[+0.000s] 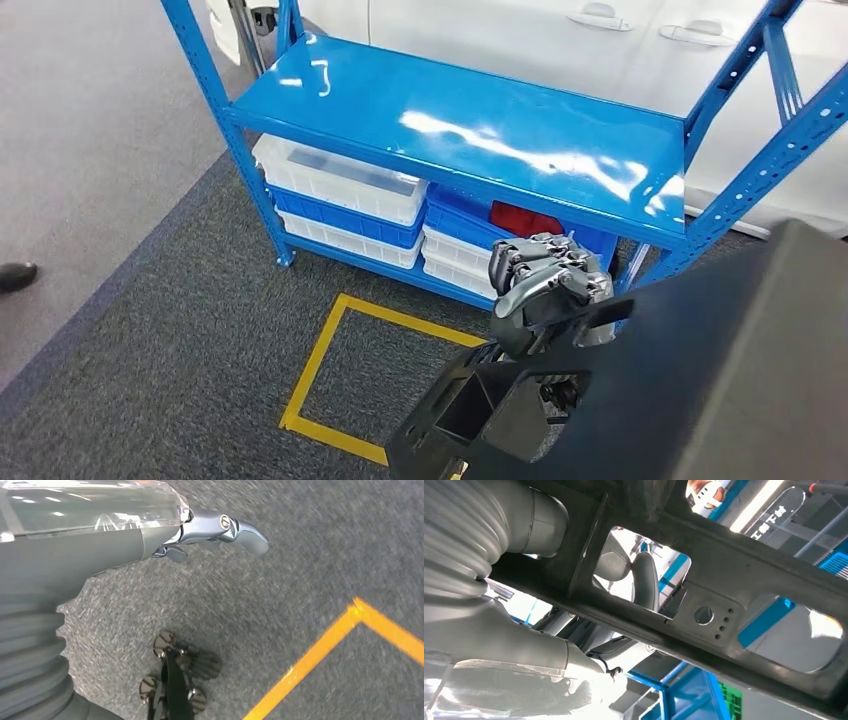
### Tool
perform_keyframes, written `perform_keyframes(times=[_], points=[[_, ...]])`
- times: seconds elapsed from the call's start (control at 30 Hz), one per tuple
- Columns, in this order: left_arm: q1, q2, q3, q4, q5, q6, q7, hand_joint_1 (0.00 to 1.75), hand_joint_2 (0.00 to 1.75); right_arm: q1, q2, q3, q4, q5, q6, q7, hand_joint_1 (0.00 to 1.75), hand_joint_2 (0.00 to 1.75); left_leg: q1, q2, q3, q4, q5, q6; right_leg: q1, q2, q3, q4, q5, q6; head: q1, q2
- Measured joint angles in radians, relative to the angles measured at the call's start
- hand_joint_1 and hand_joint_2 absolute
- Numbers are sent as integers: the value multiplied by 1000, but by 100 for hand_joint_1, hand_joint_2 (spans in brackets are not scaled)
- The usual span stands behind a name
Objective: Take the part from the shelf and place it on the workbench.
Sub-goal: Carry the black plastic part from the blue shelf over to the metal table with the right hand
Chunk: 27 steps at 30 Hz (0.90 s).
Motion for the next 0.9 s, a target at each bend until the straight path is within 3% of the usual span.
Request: perform_keyframes(times=[0.07,0.1,0.17,0.23,0.3,0.33,0.4,0.43,0.5,0.57,0.6,0.67,0.73,0.77,0.8,0.83,0.9], points=[[1,6,0,-1,-3,0,-1,0,175,2,-3,0,-5,-9,1,-12,171,175,5,-25,-5,-9,8,-14,0,-21,9,-26,8,-2,0,0],[2,7,0,-1,-4,-1,-2,0,175,2,-3,-1,-7,-12,3,-18,171,175,1,-19,-6,-9,6,-18,-3,-37,21,-47,11,-1,0,0],[3,11,0,-1,-7,-5,-4,0,175,4,-5,-1,-16,-20,6,-26,171,175,-7,34,-31,43,-29,-26,-13,-73,48,-94,18,4,0,0],[0,12,0,0,-9,-11,-7,0,175,9,-7,-2,-23,-29,9,-28,171,175,-3,92,-91,169,-90,-37,-14,-105,53,-101,19,9,0,0],[0,13,0,0,-9,-14,-9,0,175,13,-9,-2,-26,-36,11,-28,171,175,4,108,-130,253,-112,-48,-15,-136,50,-93,13,15,0,0],[1,14,0,0,-9,-16,-10,0,175,15,-9,-2,-28,-40,13,-28,171,175,7,112,-123,241,-96,-53,-16,-149,49,-86,8,19,0,0],[3,17,0,-1,-9,-18,-16,0,175,16,-10,-2,-34,-48,21,-28,171,175,10,137,-53,115,-37,-59,-19,-174,48,-70,-4,29,0,0],[2,18,0,-1,-8,-18,-20,0,175,16,-11,-3,-39,-52,26,-28,171,175,8,151,-19,53,-16,-55,-18,-184,46,-60,-11,35,0,0],[0,20,0,-1,-3,-19,-28,0,175,18,-11,-5,-49,-61,38,-28,171,175,2,163,11,-5,-4,-37,-14,-199,43,-45,-20,47,0,0],[2,21,2,-1,1,-18,-32,0,175,21,-10,-8,-56,-73,52,-28,171,175,-1,143,6,-2,-3,-16,-13,-212,43,-41,-22,57,0,0],[4,21,3,-1,2,-18,-33,0,175,22,-10,-10,-58,-79,59,-28,171,175,-1,135,3,-3,0,-10,-16,-206,42,-36,-28,62,0,0],[4,22,5,-1,3,-17,-34,0,175,24,-8,-17,-62,-87,71,-28,171,175,2,119,-1,-6,7,3,-22,-165,20,18,-72,70,0,0],[2,22,6,-1,7,-17,-35,0,175,28,-7,-25,-64,-92,79,-28,171,175,1,100,-10,-6,13,10,-24,-119,-40,154,-149,73,0,0],[1,22,8,-1,9,-17,-35,0,175,31,-6,-27,-65,-94,82,-28,171,175,0,89,-14,-5,16,12,-24,-112,-71,224,-178,73,0,0],[1,22,10,-1,11,-18,-35,0,175,32,-5,-28,-65,-96,84,-28,171,175,-2,77,-18,-5,19,13,-23,-109,-91,266,-188,71,0,0],[2,22,13,-1,13,-18,-35,0,175,34,-4,-29,-65,-96,86,-28,171,175,-4,64,-20,-5,21,13,-23,-108,-90,267,-177,67,0,0],[2,21,20,-1,16,-18,-35,0,175,34,-2,-31,-65,-97,92,-28,171,175,-7,35,-21,-4,25,10,-21,-90,-34,155,-106,53,0,0]])
